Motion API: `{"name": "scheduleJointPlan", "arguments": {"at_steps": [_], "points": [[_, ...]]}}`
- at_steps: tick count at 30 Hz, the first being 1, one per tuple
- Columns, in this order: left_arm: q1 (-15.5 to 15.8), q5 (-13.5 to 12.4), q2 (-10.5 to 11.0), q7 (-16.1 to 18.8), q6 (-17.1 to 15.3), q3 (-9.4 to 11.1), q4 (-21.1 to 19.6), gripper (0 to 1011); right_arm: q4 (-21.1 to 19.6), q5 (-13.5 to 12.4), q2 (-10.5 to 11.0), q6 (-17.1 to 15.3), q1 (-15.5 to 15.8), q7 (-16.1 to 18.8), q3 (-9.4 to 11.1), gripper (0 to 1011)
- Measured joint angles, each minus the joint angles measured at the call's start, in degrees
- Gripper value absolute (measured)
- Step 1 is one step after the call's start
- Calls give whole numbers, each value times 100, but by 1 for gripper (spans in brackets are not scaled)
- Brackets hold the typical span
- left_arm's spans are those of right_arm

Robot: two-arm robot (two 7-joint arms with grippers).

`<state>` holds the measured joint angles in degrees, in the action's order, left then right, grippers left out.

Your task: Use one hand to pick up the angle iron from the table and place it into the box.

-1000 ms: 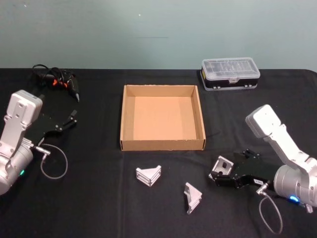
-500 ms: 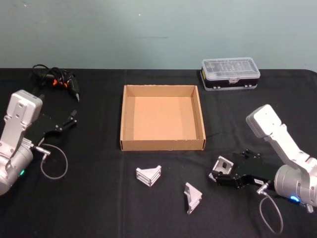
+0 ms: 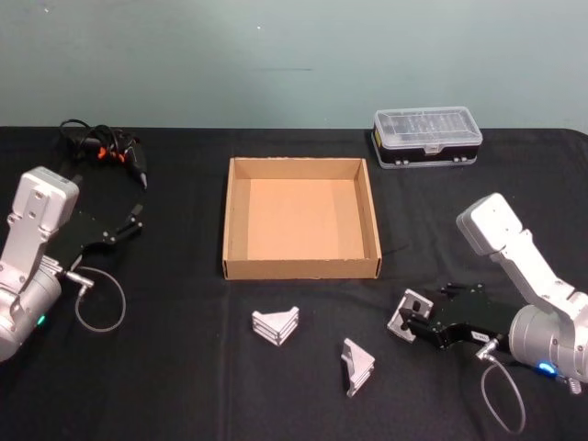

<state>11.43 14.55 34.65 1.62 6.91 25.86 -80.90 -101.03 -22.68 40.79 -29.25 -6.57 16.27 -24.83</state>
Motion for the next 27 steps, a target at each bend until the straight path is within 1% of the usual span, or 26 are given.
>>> {"name": "scheduleJointPlan", "arguments": {"at_steps": [6,7,10,13,14,17,23,27], "points": [[0,0,0,0,0,0,0,1012,-3,-4,3,0,0,-1,0,347],[0,0,0,0,0,0,0,1011,-3,-5,4,0,0,-1,0,332],[0,0,0,0,0,0,0,1011,-3,-7,5,0,0,-1,0,207],[0,0,0,0,0,0,0,1011,-3,-7,5,0,0,-2,0,151],[0,0,0,0,0,0,0,1012,-3,-8,5,0,0,-1,0,98],[0,0,0,0,0,0,0,1011,-3,-8,5,0,0,-1,0,72],[0,0,0,0,0,0,0,1011,-3,-6,4,1,3,-1,4,72],[0,0,0,0,0,0,0,1011,-73,24,-23,71,70,-1,109,72]]}}
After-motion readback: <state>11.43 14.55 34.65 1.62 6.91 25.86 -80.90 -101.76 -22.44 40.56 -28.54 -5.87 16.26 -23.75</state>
